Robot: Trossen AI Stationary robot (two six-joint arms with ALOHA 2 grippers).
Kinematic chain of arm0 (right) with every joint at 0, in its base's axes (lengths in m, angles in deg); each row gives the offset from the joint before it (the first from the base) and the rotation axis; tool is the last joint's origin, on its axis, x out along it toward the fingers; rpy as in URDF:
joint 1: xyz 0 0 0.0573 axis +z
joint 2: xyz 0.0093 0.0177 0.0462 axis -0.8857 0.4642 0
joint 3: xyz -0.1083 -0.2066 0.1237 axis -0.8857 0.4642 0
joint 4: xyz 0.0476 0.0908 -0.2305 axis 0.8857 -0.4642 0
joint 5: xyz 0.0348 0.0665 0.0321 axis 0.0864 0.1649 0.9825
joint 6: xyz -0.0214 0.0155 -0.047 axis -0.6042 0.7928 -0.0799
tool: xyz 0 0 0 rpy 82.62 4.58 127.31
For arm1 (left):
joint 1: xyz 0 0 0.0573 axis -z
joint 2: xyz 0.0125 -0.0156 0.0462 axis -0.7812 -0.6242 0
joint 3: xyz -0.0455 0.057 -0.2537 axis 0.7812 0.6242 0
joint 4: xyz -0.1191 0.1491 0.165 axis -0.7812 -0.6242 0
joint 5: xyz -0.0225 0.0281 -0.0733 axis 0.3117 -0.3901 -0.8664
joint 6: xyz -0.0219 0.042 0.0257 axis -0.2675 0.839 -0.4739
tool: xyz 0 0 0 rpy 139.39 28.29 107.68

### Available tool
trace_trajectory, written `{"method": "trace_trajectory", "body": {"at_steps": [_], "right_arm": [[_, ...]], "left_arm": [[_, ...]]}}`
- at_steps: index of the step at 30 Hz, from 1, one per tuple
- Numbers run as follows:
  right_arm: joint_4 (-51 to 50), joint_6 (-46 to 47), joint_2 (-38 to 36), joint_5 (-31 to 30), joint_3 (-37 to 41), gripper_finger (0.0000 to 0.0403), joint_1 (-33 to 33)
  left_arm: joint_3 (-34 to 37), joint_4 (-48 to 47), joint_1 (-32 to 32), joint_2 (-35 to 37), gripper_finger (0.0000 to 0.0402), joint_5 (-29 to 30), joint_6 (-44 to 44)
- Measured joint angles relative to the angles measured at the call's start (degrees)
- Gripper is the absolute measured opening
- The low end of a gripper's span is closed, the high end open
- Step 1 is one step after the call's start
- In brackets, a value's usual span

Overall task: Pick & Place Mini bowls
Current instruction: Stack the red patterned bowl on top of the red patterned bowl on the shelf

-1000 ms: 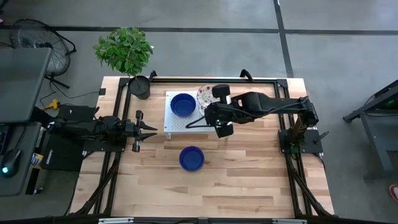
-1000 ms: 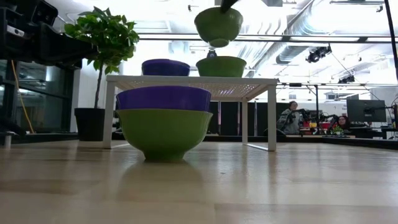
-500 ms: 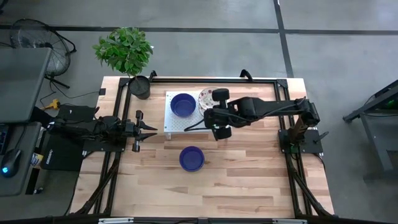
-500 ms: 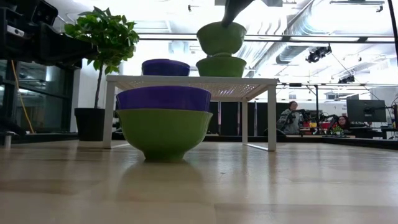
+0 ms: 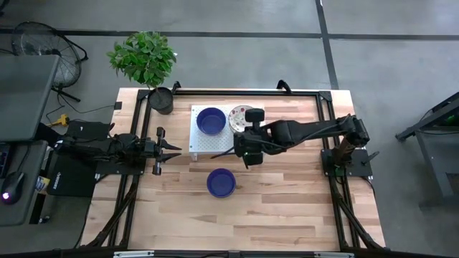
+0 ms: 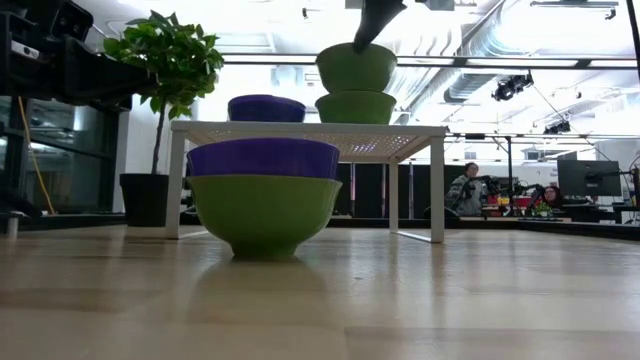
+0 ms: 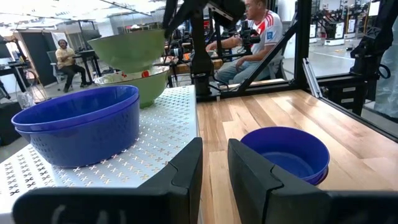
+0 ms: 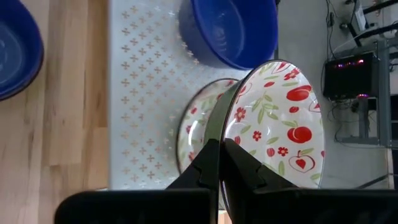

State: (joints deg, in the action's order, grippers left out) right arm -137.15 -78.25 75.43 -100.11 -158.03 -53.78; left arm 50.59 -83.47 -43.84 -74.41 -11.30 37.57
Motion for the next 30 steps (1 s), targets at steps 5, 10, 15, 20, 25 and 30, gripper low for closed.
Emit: {"method": "trace_trajectory", "body": {"at_steps": [5, 10, 15, 20, 25, 30], "right_arm": [[2.0, -1.0, 0.0, 0.0, 2.6, 0.0, 0.2], [3.5, -2.6, 0.0, -0.5, 4.2, 0.0, 0.2], [3.7, -3.7, 0.0, -0.7, 4.8, 0.0, 0.2], [3.7, -3.7, 0.0, -0.7, 4.8, 0.0, 0.2], [3.5, -1.0, 0.0, -0.4, 4.8, 0.0, 0.1], [3.3, 0.6, 0.0, -1.2, 4.8, 0.0, -0.1]], "left_arm": [[0.0, 0.0, 0.0, 0.0, 0.0072, 0.0, 0.0], [0.0, 0.0, 0.0, 0.0, 0.0072, 0.0, 0.0], [0.0, 0.0, 0.0, 0.0, 0.0072, 0.0, 0.0], [0.0, 0.0, 0.0, 0.0, 0.0072, 0.0, 0.0], [0.0, 0.0, 0.0, 0.0, 0.0072, 0.0, 0.0], [0.0, 0.0, 0.0, 0.0, 0.0072, 0.0, 0.0]]}}
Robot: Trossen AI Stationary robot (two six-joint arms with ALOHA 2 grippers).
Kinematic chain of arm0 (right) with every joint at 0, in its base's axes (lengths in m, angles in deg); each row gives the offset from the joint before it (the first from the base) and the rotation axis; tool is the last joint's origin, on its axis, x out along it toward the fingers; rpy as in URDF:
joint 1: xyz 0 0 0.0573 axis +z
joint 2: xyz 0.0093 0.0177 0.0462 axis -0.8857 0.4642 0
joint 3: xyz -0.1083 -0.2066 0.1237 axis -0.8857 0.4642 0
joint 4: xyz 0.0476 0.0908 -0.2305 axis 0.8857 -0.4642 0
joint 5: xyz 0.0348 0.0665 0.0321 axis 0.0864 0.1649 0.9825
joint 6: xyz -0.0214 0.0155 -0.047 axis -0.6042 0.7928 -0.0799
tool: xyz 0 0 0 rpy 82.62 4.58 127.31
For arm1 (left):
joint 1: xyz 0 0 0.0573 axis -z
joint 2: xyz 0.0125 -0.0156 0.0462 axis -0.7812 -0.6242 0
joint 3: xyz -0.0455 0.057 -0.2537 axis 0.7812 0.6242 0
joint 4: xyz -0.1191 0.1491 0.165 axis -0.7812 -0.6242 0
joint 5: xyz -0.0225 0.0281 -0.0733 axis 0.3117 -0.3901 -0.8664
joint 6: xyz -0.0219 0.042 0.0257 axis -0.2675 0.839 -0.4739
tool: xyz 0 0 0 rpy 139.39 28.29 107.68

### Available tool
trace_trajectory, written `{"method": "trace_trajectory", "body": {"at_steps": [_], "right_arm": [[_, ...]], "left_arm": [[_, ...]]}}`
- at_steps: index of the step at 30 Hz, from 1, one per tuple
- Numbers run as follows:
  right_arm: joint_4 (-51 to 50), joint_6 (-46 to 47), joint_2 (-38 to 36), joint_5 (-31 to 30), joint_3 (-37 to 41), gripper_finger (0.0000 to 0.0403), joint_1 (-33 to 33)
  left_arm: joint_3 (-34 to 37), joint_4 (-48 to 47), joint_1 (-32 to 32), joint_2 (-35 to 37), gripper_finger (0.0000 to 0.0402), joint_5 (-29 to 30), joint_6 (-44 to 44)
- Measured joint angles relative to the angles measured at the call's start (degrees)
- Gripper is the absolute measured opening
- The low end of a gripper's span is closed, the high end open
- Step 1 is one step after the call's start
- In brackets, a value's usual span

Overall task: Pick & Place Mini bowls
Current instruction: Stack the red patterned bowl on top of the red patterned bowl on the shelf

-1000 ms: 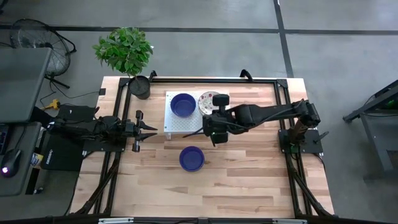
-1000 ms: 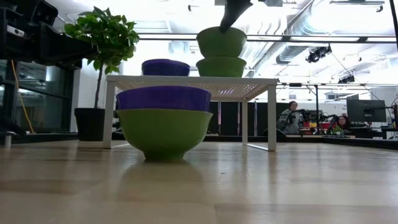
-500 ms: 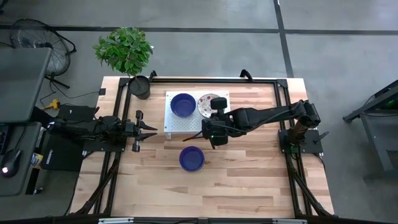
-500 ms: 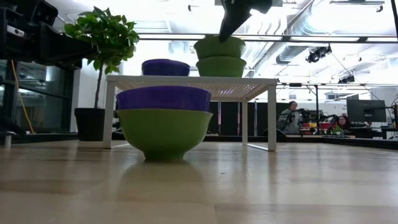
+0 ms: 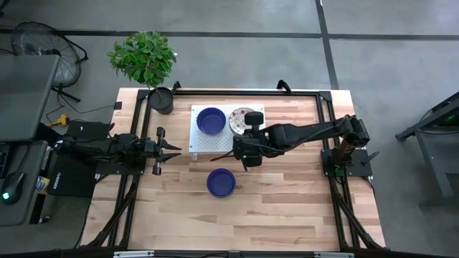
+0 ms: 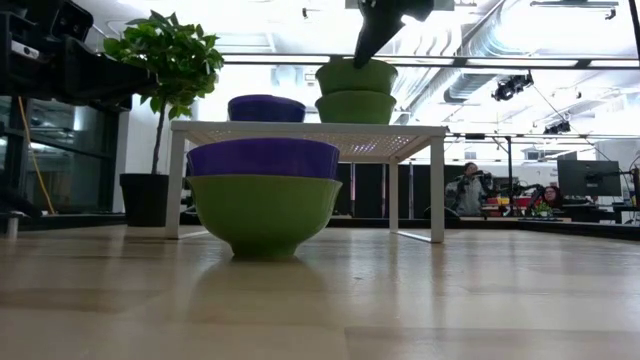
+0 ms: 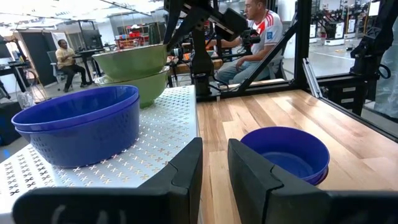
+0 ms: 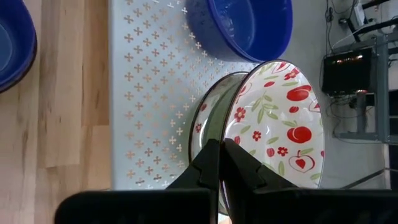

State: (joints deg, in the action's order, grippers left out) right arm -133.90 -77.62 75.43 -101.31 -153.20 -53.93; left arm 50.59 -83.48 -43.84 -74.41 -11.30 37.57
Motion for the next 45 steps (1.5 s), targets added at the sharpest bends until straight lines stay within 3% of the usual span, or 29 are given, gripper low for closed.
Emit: {"method": "trace_trajectory", "body": {"at_steps": [22, 45], "right_arm": [[0.0, 4.6, 0.0, -0.3, 0.0, 0.0, -0.1], [1.2, 3.5, 2.6, 0.3, 0.0, 0.0, -0.1]], "left_arm": [[0.0, 0.0, 0.0, 0.0, 0.0072, 0.0, 0.0], [0.0, 0.0, 0.0, 0.0, 0.0072, 0.0, 0.0]]}}
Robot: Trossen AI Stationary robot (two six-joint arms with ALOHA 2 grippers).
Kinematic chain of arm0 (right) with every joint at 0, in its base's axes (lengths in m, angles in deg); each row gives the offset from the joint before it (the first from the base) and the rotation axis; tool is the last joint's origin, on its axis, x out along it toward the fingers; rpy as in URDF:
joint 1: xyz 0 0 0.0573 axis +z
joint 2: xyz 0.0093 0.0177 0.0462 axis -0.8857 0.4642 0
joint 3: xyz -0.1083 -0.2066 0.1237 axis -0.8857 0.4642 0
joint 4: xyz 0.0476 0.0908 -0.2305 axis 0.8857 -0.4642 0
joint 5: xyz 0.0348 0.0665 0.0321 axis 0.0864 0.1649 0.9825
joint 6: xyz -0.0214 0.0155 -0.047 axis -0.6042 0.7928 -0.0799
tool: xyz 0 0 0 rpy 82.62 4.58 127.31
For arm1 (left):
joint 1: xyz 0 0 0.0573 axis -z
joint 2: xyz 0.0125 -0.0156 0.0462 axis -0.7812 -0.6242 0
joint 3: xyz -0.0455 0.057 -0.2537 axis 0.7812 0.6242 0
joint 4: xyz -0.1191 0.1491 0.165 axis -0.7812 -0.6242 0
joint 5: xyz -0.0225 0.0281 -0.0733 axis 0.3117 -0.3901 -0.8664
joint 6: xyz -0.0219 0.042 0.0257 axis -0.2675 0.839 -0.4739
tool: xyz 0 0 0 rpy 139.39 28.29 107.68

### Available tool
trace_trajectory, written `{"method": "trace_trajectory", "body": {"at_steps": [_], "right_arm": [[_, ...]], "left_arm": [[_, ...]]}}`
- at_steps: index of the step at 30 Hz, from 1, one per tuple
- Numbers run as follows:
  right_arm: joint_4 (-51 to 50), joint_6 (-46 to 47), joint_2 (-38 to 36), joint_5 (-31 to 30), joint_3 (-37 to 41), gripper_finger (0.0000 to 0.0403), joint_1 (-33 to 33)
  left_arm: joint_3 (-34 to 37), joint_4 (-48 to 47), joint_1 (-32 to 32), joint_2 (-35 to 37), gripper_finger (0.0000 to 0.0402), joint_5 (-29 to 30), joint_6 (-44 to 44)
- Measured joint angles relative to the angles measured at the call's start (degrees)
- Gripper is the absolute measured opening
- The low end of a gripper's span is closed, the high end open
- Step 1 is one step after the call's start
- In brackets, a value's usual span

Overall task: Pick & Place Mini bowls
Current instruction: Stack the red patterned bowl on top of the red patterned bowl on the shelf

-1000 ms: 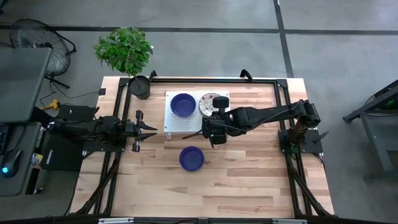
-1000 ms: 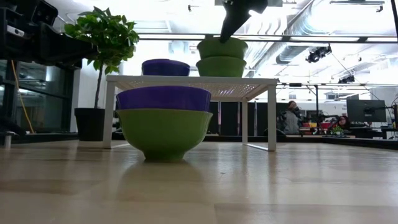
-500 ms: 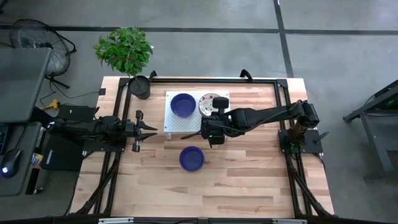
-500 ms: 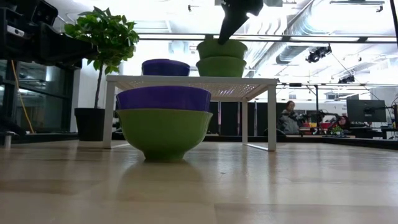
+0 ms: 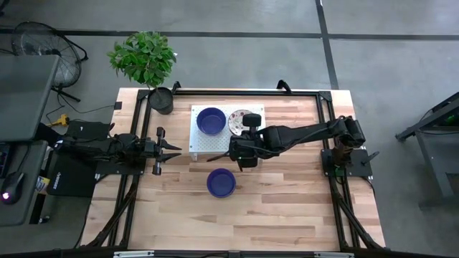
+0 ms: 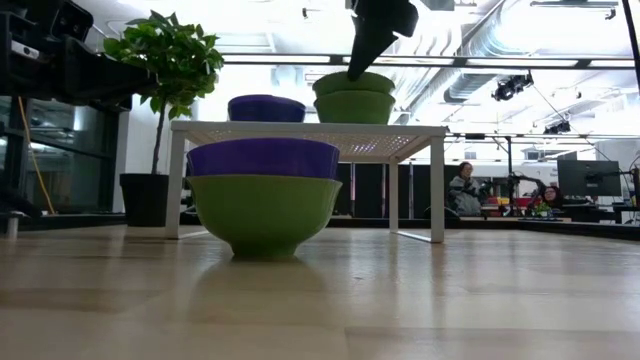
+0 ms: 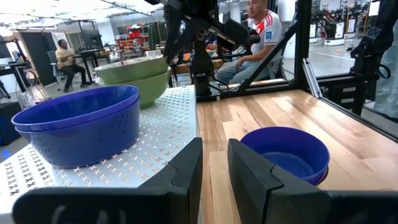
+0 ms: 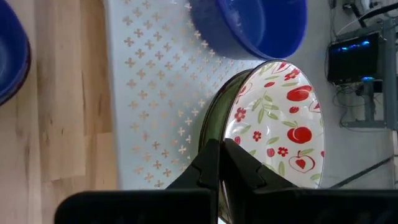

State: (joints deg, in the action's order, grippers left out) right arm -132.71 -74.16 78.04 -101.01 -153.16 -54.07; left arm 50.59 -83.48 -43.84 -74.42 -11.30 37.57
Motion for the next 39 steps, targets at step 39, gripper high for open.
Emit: {"method": "trace_trajectory", "body": {"at_steps": [39], "right_arm": [[-3.1, -3.5, 0.4, 4.8, -0.4, 0.0078, -1.9]], "left_arm": [[0.0, 0.0, 0.0, 0.0, 0.0072, 0.0, 0.0]]}}
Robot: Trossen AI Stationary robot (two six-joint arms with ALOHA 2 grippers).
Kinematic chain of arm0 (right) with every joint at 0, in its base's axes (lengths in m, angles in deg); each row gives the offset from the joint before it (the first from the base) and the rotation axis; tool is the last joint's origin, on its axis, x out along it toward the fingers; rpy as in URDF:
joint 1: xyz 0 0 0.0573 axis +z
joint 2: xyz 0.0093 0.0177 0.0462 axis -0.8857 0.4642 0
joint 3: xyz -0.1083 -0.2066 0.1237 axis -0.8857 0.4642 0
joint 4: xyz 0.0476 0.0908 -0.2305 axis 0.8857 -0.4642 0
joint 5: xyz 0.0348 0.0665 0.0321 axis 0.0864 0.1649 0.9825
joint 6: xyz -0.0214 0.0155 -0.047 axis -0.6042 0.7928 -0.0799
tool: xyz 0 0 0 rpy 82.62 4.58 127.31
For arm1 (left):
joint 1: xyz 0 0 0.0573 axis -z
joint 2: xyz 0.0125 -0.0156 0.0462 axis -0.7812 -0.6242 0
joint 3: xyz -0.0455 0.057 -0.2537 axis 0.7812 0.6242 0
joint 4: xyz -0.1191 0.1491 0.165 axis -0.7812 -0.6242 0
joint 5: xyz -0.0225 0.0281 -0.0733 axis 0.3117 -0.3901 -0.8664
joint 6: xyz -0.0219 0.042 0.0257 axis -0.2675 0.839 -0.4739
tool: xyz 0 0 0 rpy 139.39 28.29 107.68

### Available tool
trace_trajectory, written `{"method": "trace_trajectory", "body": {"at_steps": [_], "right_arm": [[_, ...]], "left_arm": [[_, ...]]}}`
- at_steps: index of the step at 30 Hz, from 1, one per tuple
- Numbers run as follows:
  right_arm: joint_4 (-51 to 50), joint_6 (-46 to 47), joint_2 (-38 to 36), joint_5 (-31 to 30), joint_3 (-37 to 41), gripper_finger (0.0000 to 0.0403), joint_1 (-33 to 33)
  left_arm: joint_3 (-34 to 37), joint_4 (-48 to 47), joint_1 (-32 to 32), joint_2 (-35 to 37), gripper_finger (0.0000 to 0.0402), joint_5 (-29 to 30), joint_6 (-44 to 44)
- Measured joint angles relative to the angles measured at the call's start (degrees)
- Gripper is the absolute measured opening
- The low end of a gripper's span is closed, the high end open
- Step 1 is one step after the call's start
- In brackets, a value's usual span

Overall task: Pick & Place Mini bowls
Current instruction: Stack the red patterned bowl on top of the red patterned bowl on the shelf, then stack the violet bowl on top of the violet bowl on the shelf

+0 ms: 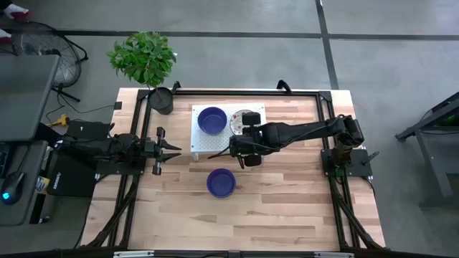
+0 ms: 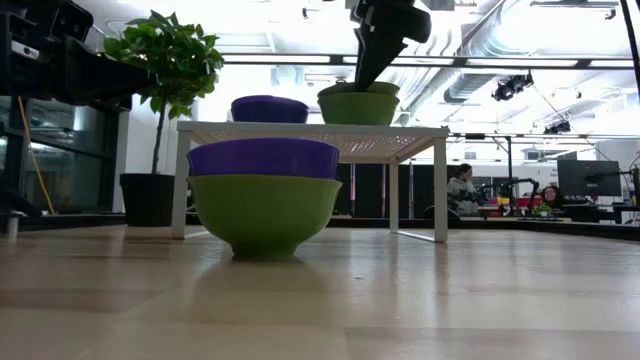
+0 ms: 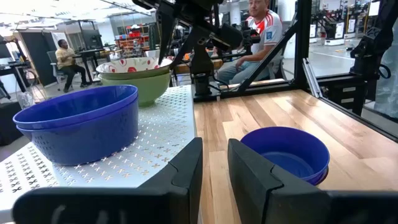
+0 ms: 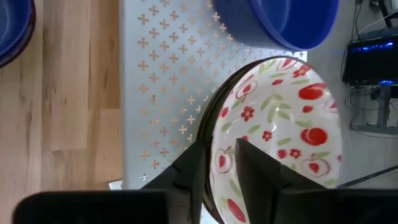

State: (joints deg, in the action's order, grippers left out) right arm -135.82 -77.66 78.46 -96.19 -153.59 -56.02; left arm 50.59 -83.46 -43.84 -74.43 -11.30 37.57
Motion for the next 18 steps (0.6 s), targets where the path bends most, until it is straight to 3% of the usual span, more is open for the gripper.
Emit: {"method": "trace_trajectory", "body": {"at_steps": [8, 18], "right_arm": [[0.1, -2.4, -2.3, 0.1, -0.2, 0.0118, -0.4], [0.3, -3.0, -5.1, 3.1, -0.2, 0.0124, 1.0]], "left_arm": [[0.0, 0.0, 0.0, 0.0, 0.0072, 0.0, 0.0], [0.0, 0.0, 0.0, 0.0, 0.0072, 0.0, 0.0]]}}
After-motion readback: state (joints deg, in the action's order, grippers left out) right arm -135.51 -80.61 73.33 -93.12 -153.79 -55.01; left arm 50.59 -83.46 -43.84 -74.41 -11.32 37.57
